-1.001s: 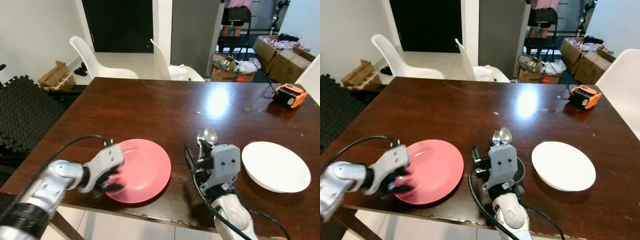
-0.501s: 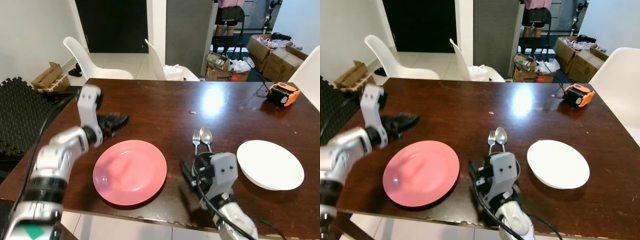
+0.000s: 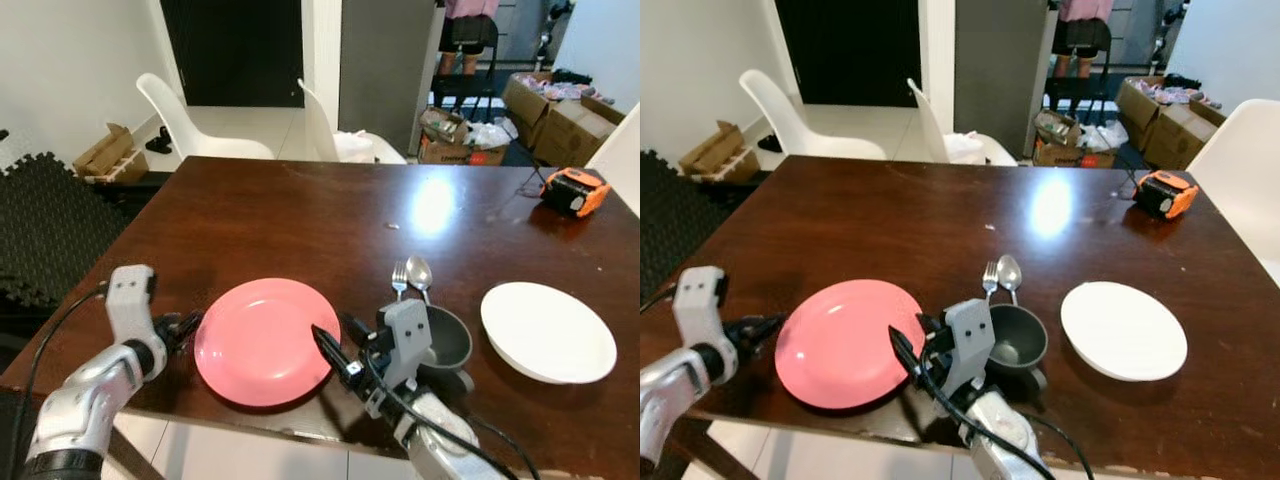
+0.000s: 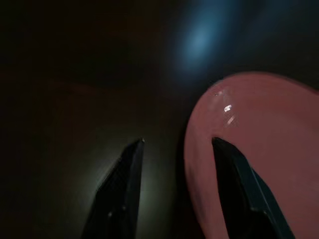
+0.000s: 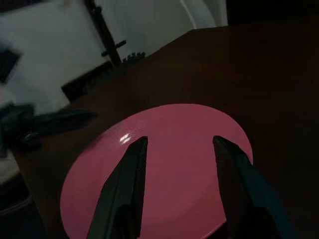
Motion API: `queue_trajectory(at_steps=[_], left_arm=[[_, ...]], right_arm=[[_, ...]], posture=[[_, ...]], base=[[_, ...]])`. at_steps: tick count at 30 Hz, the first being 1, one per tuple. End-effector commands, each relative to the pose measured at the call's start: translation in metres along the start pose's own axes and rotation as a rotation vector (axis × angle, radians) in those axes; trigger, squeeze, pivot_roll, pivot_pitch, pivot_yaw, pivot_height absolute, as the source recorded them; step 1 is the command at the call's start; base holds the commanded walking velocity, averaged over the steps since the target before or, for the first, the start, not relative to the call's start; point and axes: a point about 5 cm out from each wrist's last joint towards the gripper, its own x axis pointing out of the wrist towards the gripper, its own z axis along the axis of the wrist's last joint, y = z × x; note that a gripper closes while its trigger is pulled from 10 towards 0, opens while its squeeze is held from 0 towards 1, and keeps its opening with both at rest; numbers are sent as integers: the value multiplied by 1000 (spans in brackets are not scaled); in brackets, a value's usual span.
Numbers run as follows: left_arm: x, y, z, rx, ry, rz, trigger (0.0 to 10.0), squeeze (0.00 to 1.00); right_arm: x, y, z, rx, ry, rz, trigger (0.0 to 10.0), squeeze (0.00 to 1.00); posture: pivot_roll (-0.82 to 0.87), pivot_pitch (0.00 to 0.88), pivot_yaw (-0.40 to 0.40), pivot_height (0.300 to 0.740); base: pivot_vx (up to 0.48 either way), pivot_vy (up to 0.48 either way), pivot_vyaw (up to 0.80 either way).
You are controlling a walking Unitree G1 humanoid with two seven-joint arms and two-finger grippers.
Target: Setting the table
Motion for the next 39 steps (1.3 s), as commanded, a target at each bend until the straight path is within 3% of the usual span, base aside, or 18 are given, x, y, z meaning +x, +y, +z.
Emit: queue_trajectory(at_steps=[1, 10, 16, 19, 25, 30, 33, 39], left_arm=[[-8, 0, -13, -34, 7, -1, 10000, 0], [-12, -18, -28, -91, 4, -93, 10000, 0], [-6, -29, -31, -130, -16, -119, 10000, 0], [-4, -30, -34, -114, -10, -118, 10000, 0], [1, -26, -39, -116, -17, -70, 10000, 0], [3, -26, -47, -115, 2, -61, 10000, 0], [3, -20, -60, -73, 43, -8, 10000, 0], [3, -20, -60, -73, 43, -8, 10000, 0]], right_arm=[[-4, -2, -6, 87, 11, -26, 10000, 0], [-11, -2, -1, 132, -10, -33, 10000, 0], [-19, 3, -9, 153, 40, 1, 10000, 0], [-20, 2, -11, 141, 56, -4, 10000, 0], [-23, -15, -13, 74, 70, -131, 10000, 0], [-23, -18, -10, 61, 64, -152, 10000, 0], [-22, -20, -9, 59, 56, -165, 10000, 0], [-22, -20, -9, 59, 56, -165, 10000, 0]], posture=[[14, 172, 116, 740], [4, 172, 111, 740], [1, 176, 110, 740], [-3, 178, 109, 740], [-9, 184, 105, 740], [-8, 187, 104, 740], [-11, 188, 104, 740], [-11, 188, 104, 740]], base=[[0, 0, 0], [0, 0, 0], [0, 0, 0], [0, 0, 0], [0, 0, 0], [0, 0, 0], [0, 0, 0], [0, 0, 0]])
